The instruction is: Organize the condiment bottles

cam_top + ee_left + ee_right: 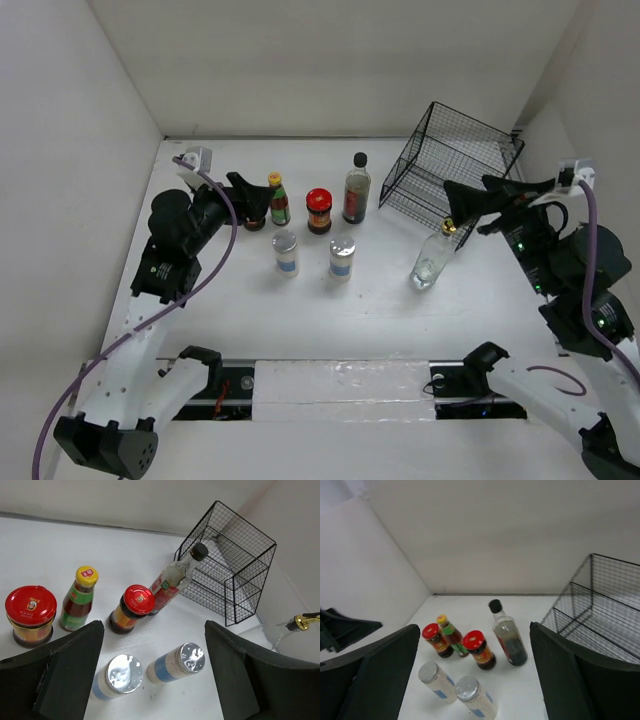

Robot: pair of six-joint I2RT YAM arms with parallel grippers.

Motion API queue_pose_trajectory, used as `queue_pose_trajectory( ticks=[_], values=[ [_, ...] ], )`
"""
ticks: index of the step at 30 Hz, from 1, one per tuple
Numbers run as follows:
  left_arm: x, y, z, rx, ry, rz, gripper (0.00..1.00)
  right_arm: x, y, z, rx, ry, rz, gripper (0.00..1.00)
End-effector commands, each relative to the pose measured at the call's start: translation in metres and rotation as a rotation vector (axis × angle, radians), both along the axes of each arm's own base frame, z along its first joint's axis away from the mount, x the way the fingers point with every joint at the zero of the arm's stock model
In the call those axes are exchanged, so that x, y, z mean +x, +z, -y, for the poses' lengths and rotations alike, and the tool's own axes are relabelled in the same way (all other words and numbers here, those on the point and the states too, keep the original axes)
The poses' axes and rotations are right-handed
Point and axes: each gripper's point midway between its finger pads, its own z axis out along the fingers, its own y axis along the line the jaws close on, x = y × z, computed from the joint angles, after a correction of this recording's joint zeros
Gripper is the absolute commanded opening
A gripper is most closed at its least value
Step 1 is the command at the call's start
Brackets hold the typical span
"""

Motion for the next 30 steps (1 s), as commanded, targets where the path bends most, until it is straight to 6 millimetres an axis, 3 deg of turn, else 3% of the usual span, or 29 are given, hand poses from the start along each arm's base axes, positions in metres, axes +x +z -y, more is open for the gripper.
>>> queue_pose_trajectory(
  ticks=[1,3,5,6,8,10,12,13,17,21,22,23,25,28,29,30],
  values=[
    [-0.009,0.022,0.000,-0.015,-0.019,0.101,0.78,-0.006,-0.021,0.045,0.015,-0.204,-0.112,0.97],
    [-0.009,0.021,0.003,-0.018,-0.031,0.108,0.78,-0.012,-0.030,0.064,0.038,-0.284,-0.155,0.81],
    [-0.009,0.021,0.003,-0.018,-0.031,0.108,0.77,-0.016,-0.049,0.084,0.003,-0.386,-0.231,0.46],
    [-0.009,0.021,0.003,-0.018,-0.031,0.108,0.74,-0.019,-0.053,0.088,-0.013,-0.402,-0.249,0.14],
    [-0.009,0.019,0.003,-0.018,-0.031,0.110,0.70,-0.024,-0.069,0.088,-0.055,-0.388,-0.308,0.07],
    [-0.009,0.019,0.003,-0.018,-0.031,0.110,0.63,-0.026,-0.076,0.081,-0.084,-0.349,-0.339,0.23],
    [-0.009,0.019,0.003,-0.018,-0.031,0.110,0.59,-0.032,-0.081,0.071,-0.130,-0.277,-0.381,0.49],
    [-0.009,0.019,0.003,-0.018,-0.031,0.110,0.59,-0.035,-0.083,0.069,-0.143,-0.258,-0.397,0.69],
    [-0.007,0.019,0.001,-0.018,-0.021,0.110,0.61,-0.045,-0.095,0.059,-0.197,-0.180,-0.471,0.95],
    [-0.007,0.021,0.001,-0.020,-0.021,0.119,0.64,-0.042,-0.130,0.055,-0.271,-0.173,-0.570,0.99],
    [-0.007,0.021,0.001,-0.020,-0.021,0.119,0.64,-0.036,-0.131,0.044,-0.254,-0.139,-0.555,0.99],
    [-0.008,0.021,0.003,-0.020,-0.030,0.119,0.65,-0.032,-0.146,0.035,-0.255,-0.113,-0.580,0.99],
    [-0.008,0.021,0.003,-0.020,-0.030,0.119,0.65,-0.018,-0.144,0.022,-0.226,-0.090,-0.542,0.99],
    [-0.008,0.021,0.003,-0.020,-0.030,0.119,0.68,-0.002,-0.154,0.022,-0.223,-0.136,-0.516,0.97],
    [-0.008,0.017,0.003,-0.018,-0.030,0.110,0.68,0.007,-0.145,0.024,-0.187,-0.171,-0.462,0.97],
    [-0.008,0.017,0.003,-0.018,-0.030,0.110,0.68,0.012,-0.154,0.024,-0.192,-0.187,-0.466,0.97]
  ],
)
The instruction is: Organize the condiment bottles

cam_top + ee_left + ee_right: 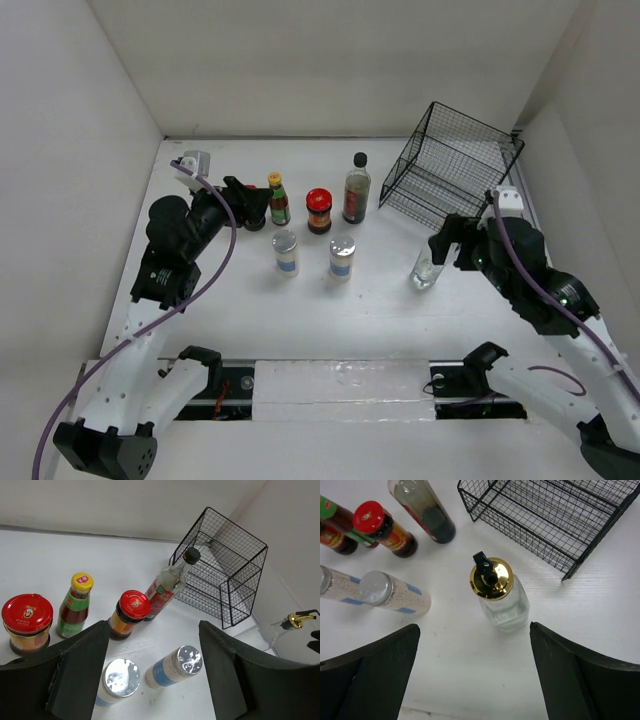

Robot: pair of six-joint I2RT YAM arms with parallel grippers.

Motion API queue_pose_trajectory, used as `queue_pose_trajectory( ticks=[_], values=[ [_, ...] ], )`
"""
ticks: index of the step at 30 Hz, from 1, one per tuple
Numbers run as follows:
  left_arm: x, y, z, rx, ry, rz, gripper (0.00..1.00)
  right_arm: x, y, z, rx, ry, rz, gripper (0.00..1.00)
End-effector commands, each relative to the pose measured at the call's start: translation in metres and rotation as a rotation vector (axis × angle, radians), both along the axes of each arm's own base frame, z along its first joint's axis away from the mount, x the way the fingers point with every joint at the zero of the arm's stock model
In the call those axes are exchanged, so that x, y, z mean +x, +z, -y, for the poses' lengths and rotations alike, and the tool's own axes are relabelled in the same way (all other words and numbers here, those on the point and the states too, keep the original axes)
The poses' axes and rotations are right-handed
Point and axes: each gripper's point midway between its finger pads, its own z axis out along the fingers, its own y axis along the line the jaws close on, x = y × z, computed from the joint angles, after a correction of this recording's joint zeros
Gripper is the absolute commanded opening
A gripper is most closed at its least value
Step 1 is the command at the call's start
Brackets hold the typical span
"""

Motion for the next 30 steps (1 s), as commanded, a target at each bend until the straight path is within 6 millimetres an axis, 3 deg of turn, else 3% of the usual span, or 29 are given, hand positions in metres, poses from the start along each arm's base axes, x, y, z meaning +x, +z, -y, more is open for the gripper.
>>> queue_pose_trajectory(
  ticks=[1,6,12,22,26,30],
  values=[
    [-0.001,0.009,0.002,-0.005,-0.016,0.049,0.68,0.027,0.022,-0.007,0.049,-0.033,0.155,0.96],
    [-0.002,0.011,0.004,-0.008,-0.027,0.058,0.69,0.056,0.014,-0.013,0.036,-0.085,0.207,0.91],
    [-0.001,0.009,0.006,-0.006,-0.038,0.049,0.69,0.068,0.016,-0.003,0.057,-0.174,0.267,0.88],
    [0.000,0.008,0.008,-0.006,-0.047,0.049,0.69,0.081,-0.023,0.002,0.055,-0.253,0.207,0.79],
    [0.002,0.006,0.009,-0.012,-0.047,0.035,0.69,0.079,-0.033,0.007,0.053,-0.275,0.206,0.66],
    [0.004,0.005,0.011,-0.012,-0.056,0.035,0.69,0.079,-0.027,0.010,0.075,-0.296,0.245,0.41]
  ],
)
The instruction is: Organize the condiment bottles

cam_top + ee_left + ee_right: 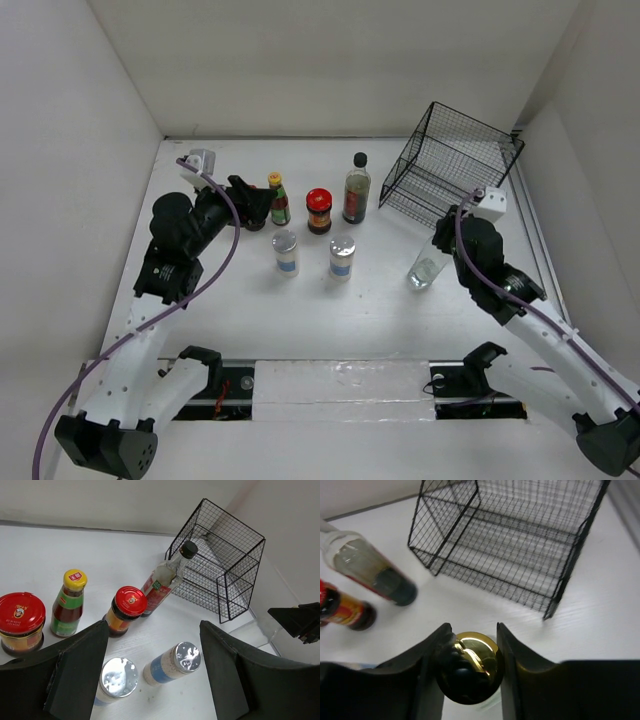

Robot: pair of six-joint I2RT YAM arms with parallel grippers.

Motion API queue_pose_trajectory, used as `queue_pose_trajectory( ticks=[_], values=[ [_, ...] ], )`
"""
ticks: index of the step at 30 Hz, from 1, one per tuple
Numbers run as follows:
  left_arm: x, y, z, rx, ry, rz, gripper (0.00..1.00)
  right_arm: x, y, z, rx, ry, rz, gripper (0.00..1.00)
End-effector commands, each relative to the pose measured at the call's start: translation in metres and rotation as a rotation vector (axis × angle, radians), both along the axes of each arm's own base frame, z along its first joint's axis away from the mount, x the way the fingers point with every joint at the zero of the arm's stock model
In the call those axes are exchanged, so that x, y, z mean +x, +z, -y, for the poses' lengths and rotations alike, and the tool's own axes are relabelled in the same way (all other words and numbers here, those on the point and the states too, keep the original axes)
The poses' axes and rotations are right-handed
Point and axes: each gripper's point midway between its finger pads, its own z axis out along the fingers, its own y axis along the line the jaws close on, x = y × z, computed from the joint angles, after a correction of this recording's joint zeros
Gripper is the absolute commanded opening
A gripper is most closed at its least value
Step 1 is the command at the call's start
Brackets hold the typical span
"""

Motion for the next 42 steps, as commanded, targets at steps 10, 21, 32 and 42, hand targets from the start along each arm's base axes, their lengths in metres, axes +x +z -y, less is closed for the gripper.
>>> queue_pose_trajectory(
  ticks=[10,21,32,42],
  values=[
    [-0.001,0.009,0.007,-0.024,-0.041,0.046,0.68,0.012,0.117,-0.018,0.199,0.050,0.301,0.10],
    [-0.003,0.011,0.010,-0.026,-0.061,0.054,0.68,0.062,0.288,-0.041,0.166,0.062,0.580,0.09],
    [-0.004,0.012,0.007,-0.019,-0.050,0.061,0.68,0.153,0.372,-0.007,0.037,0.013,0.759,0.10],
    [0.004,0.000,0.011,-0.002,-0.060,0.027,0.68,0.212,0.379,0.047,-0.091,0.032,0.785,0.11]
  ],
)
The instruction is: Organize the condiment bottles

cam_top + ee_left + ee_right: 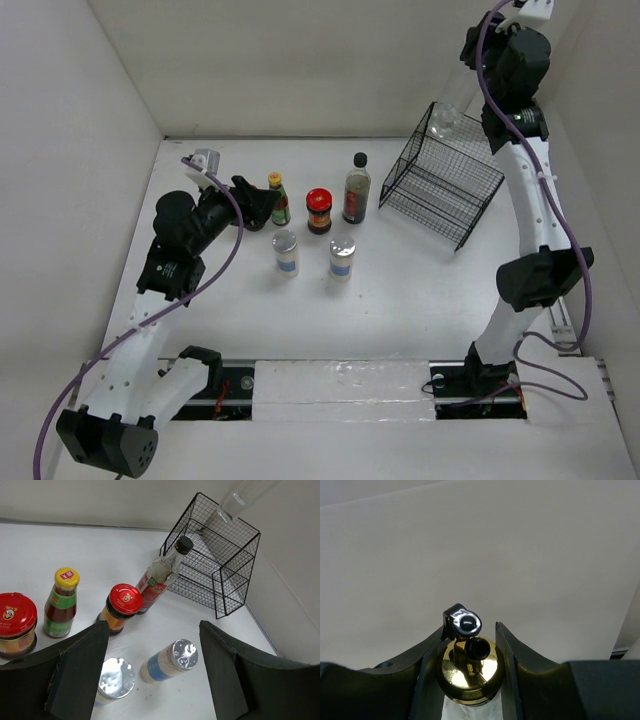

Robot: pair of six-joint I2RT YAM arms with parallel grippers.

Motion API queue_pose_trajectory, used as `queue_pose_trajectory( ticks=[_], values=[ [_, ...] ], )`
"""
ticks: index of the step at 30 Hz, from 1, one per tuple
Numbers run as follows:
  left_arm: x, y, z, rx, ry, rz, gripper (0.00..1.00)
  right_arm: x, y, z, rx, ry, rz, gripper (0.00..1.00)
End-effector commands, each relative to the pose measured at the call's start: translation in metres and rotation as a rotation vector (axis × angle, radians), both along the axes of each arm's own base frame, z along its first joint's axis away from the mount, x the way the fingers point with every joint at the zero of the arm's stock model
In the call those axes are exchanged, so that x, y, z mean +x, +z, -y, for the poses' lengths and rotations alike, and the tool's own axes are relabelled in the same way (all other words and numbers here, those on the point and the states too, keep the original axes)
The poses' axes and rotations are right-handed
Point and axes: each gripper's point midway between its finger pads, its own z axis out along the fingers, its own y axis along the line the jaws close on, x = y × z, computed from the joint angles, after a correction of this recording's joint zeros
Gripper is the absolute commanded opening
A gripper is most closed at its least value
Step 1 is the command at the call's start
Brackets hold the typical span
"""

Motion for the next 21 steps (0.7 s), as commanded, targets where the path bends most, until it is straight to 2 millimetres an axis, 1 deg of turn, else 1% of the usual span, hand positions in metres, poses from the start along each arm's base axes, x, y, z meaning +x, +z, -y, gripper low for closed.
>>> queue_pose_trajectory(
  ticks=[1,2,3,5,7,8,9,10,11,12,13,14,15,16,17,18,19,20,21],
  values=[
    [0.004,0.008,0.004,-0.001,-0.021,0.039,0.68,-0.028,0.084,0.014,-0.026,0.050,0.250,0.11],
    [0.004,0.008,0.004,-0.001,-0.021,0.040,0.68,-0.031,0.089,0.017,-0.032,0.054,0.262,0.11],
    [0.006,0.005,0.005,0.002,-0.021,0.029,0.68,-0.020,0.081,0.019,-0.039,0.058,0.251,0.11],
    [0.006,0.005,0.005,0.002,-0.021,0.029,0.68,-0.015,0.079,0.026,-0.058,0.071,0.248,0.11],
    [0.006,0.005,0.005,0.002,-0.021,0.029,0.68,-0.005,0.070,0.030,-0.076,0.090,0.236,0.11],
    [0.006,0.005,0.005,0.002,-0.021,0.029,0.68,-0.007,0.074,0.030,-0.077,0.090,0.246,0.11],
    [0.008,0.002,0.005,0.004,-0.021,0.020,0.68,0.000,0.066,0.033,-0.081,0.091,0.231,0.11],
    [0.008,0.002,0.005,0.004,-0.021,0.020,0.68,0.005,0.061,0.033,-0.080,0.092,0.220,0.11],
    [0.008,0.002,0.005,0.004,-0.021,0.020,0.68,0.005,0.061,0.033,-0.080,0.092,0.220,0.11],
    [0.008,0.002,0.005,0.004,-0.021,0.020,0.68,0.009,0.058,0.036,-0.086,0.094,0.220,0.11],
    [0.008,0.002,0.005,0.004,-0.021,0.020,0.68,0.014,0.052,0.036,-0.085,0.095,0.210,0.11],
    [0.008,0.002,0.005,0.004,-0.021,0.020,0.68,0.014,0.054,0.034,-0.090,0.107,0.219,0.11],
    [0.008,0.002,0.005,0.004,-0.021,0.020,0.68,0.013,0.054,0.037,-0.096,0.111,0.219,0.11],
    [0.010,-0.001,0.006,0.006,-0.021,0.011,0.68,0.019,0.047,0.035,-0.099,0.120,0.207,0.11],
    [0.010,-0.001,0.006,0.006,-0.021,0.011,0.68,0.023,0.045,0.039,-0.103,0.120,0.206,0.11],
    [0.010,-0.001,0.006,0.006,-0.021,0.011,0.68,0.022,0.045,0.037,-0.106,0.128,0.206,0.11],
    [0.010,0.003,0.005,0.011,-0.021,0.025,0.68,0.022,0.047,0.036,-0.110,0.138,0.215,0.11],
    [0.010,0.003,0.005,0.011,-0.021,0.025,0.68,0.027,0.040,0.036,-0.109,0.139,0.203,0.11],
    [0.010,0.003,0.005,0.011,-0.021,0.025,0.68,0.026,0.042,0.034,-0.113,0.148,0.212,0.11]
  ],
)
